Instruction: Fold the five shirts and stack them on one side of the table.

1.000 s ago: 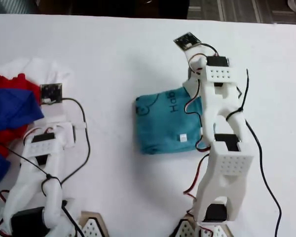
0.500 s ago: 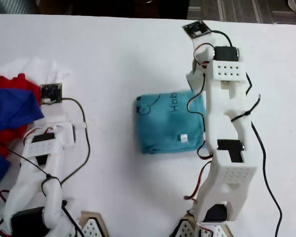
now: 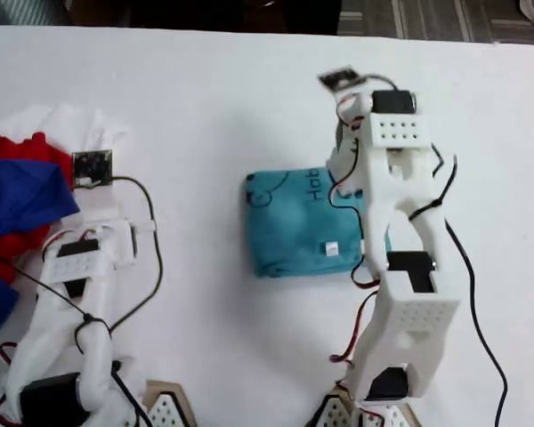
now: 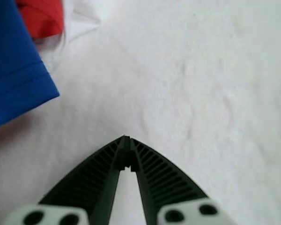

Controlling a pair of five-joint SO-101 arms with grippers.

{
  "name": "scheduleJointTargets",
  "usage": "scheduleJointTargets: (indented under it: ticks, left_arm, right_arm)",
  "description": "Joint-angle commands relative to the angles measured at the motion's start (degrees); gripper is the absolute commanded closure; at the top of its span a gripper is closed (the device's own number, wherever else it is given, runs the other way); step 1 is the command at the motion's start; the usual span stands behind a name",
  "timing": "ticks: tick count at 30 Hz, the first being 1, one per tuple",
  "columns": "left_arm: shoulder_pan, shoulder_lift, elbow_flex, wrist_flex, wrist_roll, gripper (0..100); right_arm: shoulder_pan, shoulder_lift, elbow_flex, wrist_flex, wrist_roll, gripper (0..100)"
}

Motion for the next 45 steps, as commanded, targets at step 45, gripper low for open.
scheduleJointTargets:
  ticks: [45]
  left_arm:
    - [0.8, 0.0, -0.9, -1.1, 0.2, 97]
  right_arm:
    - [4.5, -39.5, 48.5, -38.7, -6.2, 67.0]
